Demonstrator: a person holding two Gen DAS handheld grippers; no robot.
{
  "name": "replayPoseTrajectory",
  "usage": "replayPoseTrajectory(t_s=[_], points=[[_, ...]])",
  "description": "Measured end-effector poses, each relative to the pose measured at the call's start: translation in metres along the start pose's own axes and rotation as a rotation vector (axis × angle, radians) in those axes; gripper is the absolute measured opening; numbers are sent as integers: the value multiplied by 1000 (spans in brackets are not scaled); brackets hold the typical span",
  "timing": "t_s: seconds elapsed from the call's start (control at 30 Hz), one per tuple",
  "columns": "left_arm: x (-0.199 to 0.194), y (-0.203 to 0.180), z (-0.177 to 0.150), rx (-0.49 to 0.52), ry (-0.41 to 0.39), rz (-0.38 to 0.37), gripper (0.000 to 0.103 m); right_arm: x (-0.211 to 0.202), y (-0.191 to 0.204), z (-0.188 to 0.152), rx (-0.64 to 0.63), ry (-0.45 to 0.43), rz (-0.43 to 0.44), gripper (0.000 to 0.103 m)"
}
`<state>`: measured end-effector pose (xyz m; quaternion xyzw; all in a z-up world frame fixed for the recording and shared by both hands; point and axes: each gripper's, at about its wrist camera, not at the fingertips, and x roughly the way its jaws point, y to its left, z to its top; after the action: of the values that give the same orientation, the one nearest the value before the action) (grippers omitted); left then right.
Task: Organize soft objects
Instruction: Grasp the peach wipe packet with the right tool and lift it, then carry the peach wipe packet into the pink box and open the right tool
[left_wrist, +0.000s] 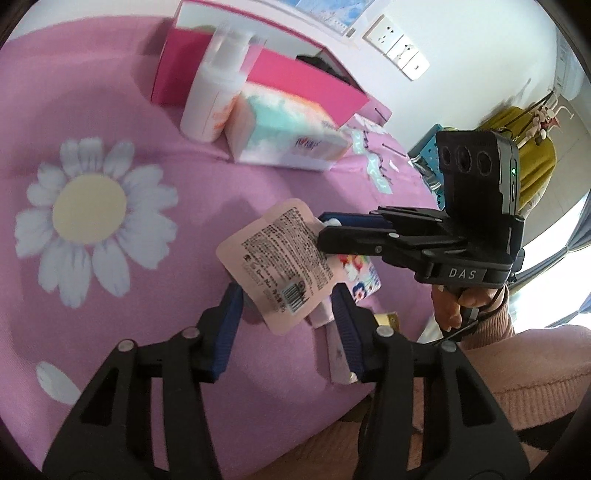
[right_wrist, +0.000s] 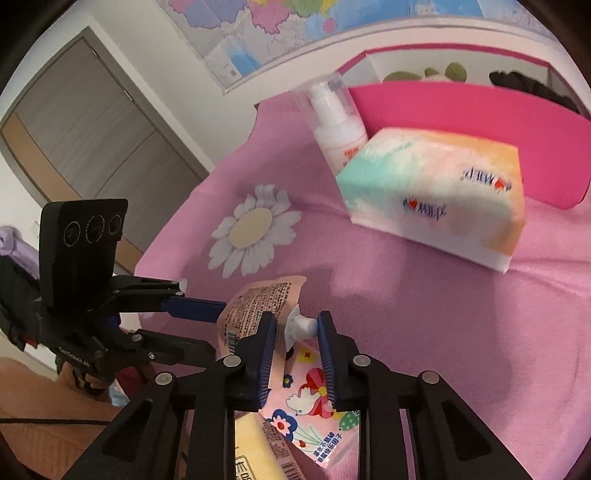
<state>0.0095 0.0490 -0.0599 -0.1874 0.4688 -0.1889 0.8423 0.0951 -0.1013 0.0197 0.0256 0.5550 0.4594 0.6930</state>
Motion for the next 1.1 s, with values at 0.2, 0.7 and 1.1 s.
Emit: replayPoseTrajectory(t_s=[0.2, 0.7, 1.1], points=[[-10, -9, 20, 31, -61, 2, 52, -17, 4, 8, -15, -52, -11, 22], [-19, -24, 56, 106, -129, 13, 52, -45, 6, 28, -30, -142, -26, 21], [-26, -35, 81, 153, -167, 19, 52, -66, 6, 46, -55, -197, -50, 20]])
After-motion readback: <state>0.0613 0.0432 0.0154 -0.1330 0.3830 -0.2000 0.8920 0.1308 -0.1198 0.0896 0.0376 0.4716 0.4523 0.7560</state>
